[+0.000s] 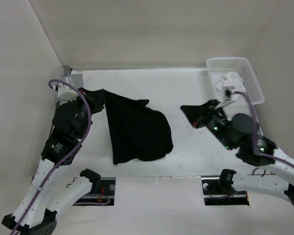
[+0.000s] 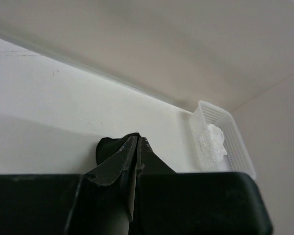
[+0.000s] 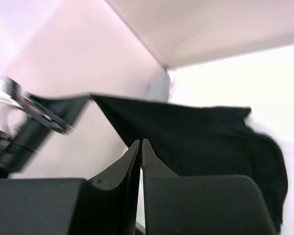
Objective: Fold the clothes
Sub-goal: Flatten the tank top out
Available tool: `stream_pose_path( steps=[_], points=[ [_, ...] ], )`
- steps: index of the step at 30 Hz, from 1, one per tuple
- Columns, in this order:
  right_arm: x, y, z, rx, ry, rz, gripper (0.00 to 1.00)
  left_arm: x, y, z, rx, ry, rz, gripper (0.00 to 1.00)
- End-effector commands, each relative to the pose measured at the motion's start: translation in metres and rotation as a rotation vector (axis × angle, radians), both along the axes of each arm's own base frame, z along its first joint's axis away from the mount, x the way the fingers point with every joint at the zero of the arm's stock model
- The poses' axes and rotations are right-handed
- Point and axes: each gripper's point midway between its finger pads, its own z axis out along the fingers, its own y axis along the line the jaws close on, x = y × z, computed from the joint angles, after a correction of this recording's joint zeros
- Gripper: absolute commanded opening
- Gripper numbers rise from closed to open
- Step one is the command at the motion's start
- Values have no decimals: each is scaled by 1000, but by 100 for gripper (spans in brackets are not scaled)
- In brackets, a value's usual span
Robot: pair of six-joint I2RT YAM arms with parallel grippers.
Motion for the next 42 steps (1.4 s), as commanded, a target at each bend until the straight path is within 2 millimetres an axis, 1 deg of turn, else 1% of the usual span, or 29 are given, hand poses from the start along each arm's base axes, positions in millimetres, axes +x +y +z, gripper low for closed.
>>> stream_pose_path(
  steps=[1, 2, 4, 6, 8, 9, 12, 15, 17, 20, 22, 23, 24, 26, 27, 28, 29, 30, 32, 33, 34, 35, 36, 37, 38, 39, 40, 41, 42],
  points=[
    [-1, 50, -153, -306, 248, 86, 10, -6, 3, -14, 11, 19, -11, 0],
    [-3, 58, -188, -344, 296, 104, 13, -7, 9, -23, 15, 33, 9, 0],
    [-10, 72, -238, -390, 363, 139, 22, -10, 22, -37, 25, 58, 47, 0],
    [-15, 87, -267, -387, 396, 167, 31, -13, 35, -46, 30, 75, 90, 0],
    [-16, 99, -286, -370, 425, 185, 40, -13, 41, -49, 22, 82, 109, 0],
    [-16, 105, -299, -370, 447, 189, 44, -12, 40, -50, 14, 84, 100, 0],
    [-17, 118, -338, -385, 535, 194, 48, -8, 31, -52, 7, 94, 66, 0],
    [-12, 111, -363, -437, 600, 119, 49, -7, 27, -47, 5, 87, 50, 0],
    [-8, 87, -383, -505, 641, -4, 53, -6, 24, -45, 2, 80, 41, 0],
    [-10, 63, -397, -577, 687, -86, 56, -4, 19, -46, -1, 84, 26, 0],
    [-15, 59, -405, -614, 718, -82, 59, -2, 16, -48, -1, 87, 22, 0],
    [-16, 61, -412, -635, 748, -59, 54, -1, 16, -48, -4, 84, 20, 0],
    [-12, 64, -417, -641, 767, -48, 40, 0, 15, -48, -6, 83, 20, 0],
    [7, 72, -421, -632, 776, -17, 17, 0, 15, -47, -9, 79, 19, 0],
    [28, 77, -419, -614, 772, -8, 7, 0, 15, -46, -11, 76, 19, 0],
    [49, 78, -414, -592, 762, -14, 4, -1, 15, -46, -11, 77, 20, 0],
    [88, 74, -406, -565, 736, -57, 3, -3, 16, -49, -9, 81, 22, 0],
    [111, 68, -401, -555, 729, -88, 2, -4, 17, -51, -7, 86, 23, 0],
    [179, 54, -384, -529, 689, -164, 1, -7, 20, -65, -3, 118, 34, 0],
    [205, 45, -378, -526, 676, -198, 1, -9, 21, -71, -4, 134, 38, 0],
    [239, 35, -368, -517, 663, -237, 1, -10, 22, -80, -7, 154, 42, 0],
    [266, 28, -355, -504, 637, -266, 2, -11, 22, -89, -13, 175, 44, 0],
    [300, 21, -338, -490, 586, -302, 11, -13, 20, -101, -28, 202, 38, 0],
    [311, 21, -330, -491, 566, -300, 18, -15, 17, -112, -38, 225, 30, 0],
    [320, 21, -316, -492, 538, -296, 32, -17, 14, -123, -45, 250, 22, 0],
    [321, 19, -299, -502, 513, -295, 42, -19, 12, -133, -51, 272, 21, 0],
    [316, 15, -283, -514, 485, -293, 46, -22, 10, -143, -57, 294, 18, 0],
    [301, 20, -275, -527, 465, -273, 48, -25, 9, -153, -61, 313, 14, 0],
    [272, 25, -267, -528, 445, -238, 49, -29, 5, -166, -82, 333, 5, 0]
  ],
)
